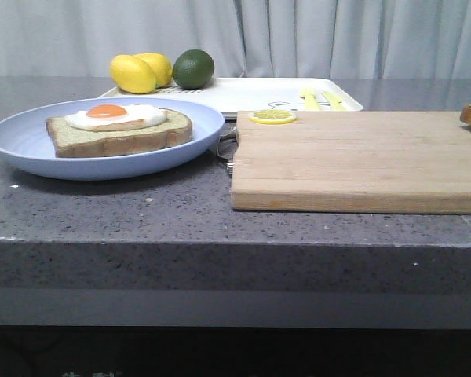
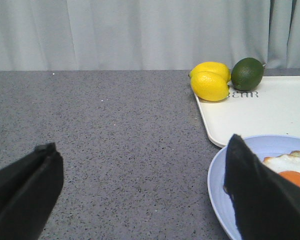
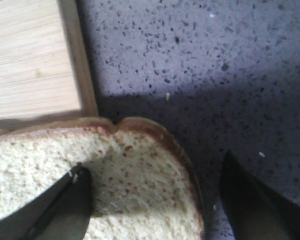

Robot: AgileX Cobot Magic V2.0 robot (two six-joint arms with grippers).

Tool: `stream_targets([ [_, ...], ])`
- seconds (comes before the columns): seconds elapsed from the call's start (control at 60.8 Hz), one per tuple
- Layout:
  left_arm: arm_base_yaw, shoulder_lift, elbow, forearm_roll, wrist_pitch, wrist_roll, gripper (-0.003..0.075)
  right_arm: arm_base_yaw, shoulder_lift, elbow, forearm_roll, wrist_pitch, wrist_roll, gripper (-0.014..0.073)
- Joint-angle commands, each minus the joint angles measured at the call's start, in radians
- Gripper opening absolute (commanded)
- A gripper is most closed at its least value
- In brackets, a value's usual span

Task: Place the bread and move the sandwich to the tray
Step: 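Lower the right gripper onto the bread slice on the cutting board and grasp it, then lift the bread slice with the right gripper and carry it over the blue plate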

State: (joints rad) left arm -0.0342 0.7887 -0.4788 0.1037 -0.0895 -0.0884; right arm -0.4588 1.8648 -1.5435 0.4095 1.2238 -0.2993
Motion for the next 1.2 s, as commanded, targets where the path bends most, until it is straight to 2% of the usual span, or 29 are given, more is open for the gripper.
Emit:
stream_targets([
  [0.0,0.003,-0.002,-0.036,-0.010,-0.086,-0.009,0.0638,-0.006,-0.035,-0.027,0.051,0.041,-0.015,0.0548],
  [0.263,0.003,-0.002,-0.036,-0.010,-0.086,-0.009,0.0638,-0.006,-0.010,-0.026,0.064,0.080,-0.022,0.0547],
  [0.346,0.003,-0.002,-0.036,-0.010,-0.086,-0.009,0.0638,-0.006,-0.010,-0.026,0.064,0.088,-0.022,0.0504],
  [0.477,0.003,-0.002,-0.036,-0.010,-0.086,-0.009,0.0638,-0.006,-0.010,-0.026,0.064,0.098,-0.022,0.0326],
  [0.592,0.003,-0.002,-0.036,-0.010,-0.086,-0.009,0.0638,-0.006,-0.011,-0.026,0.061,0.107,-0.022,0.0115],
  [0.757,0.003,-0.002,-0.036,-0.010,-0.086,-0.009,0.0638,-0.006,-0.028,-0.026,0.061,0.115,-0.022,-0.0054],
  [0.938,0.003,-0.002,-0.036,-0.010,-0.086,-0.009,0.0638,-0.006,-0.098,-0.026,0.063,0.115,-0.015,-0.0068],
  [1.069,0.003,-0.002,-0.036,-0.010,-0.086,-0.009,0.0638,-0.006,-0.171,-0.026,0.074,0.115,0.051,-0.0068],
  [1.185,0.003,-0.002,-0.036,-0.010,-0.086,-0.009,0.0638,-0.006,-0.237,-0.026,0.133,0.116,0.096,-0.0068],
])
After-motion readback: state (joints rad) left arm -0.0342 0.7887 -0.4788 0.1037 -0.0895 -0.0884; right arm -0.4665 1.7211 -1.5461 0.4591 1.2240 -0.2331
